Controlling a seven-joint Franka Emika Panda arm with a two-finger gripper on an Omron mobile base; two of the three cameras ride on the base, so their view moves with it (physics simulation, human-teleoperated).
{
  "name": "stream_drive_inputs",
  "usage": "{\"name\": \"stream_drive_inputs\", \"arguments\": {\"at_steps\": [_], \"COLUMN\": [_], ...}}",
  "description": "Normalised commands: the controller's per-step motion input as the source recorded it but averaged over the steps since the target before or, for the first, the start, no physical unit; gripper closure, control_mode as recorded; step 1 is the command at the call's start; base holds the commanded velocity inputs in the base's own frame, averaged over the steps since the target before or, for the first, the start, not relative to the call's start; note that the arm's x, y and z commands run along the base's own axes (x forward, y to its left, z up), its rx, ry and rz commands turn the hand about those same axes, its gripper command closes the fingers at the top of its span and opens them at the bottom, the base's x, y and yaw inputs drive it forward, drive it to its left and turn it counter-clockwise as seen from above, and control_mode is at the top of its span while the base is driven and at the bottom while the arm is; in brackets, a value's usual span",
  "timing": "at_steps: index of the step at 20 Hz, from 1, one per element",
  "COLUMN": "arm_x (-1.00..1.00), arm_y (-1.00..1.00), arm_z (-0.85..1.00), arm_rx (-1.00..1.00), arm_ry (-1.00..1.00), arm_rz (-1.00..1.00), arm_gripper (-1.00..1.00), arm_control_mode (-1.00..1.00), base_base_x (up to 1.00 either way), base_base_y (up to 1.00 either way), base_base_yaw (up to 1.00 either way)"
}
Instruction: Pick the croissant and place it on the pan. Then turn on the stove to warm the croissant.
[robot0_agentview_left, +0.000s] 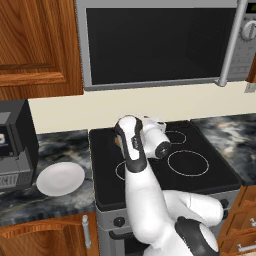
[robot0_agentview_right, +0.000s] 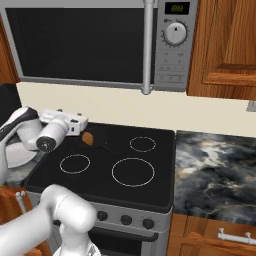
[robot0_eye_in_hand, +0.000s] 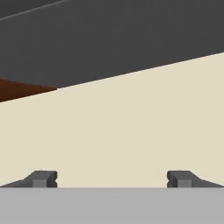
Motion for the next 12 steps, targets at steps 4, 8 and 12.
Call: {"name": "stream_drive_inputs", "arguments": {"at_steps": [4, 8, 12], "arm_x": [-0.7, -0.8, -0.94], "arm_y": [-0.37, -0.25, -0.1], "arm_z": [0.9, 0.52, 0.3], "arm_rx": [0.04, 0.0, 0.0], "arm_ry": [0.09, 0.15, 0.2], "arm_rz": [0.0, 0.0, 0.02], "arm_gripper": [-1.0, -1.0, -1.0], "arm_control_mode": [-1.0, -1.0, -1.0], "base_base_x": [0.0, 0.0, 0.0], "base_base_y": [0.0, 0.0, 0.0], "base_base_yaw": [0.0, 0.0, 0.0]}}
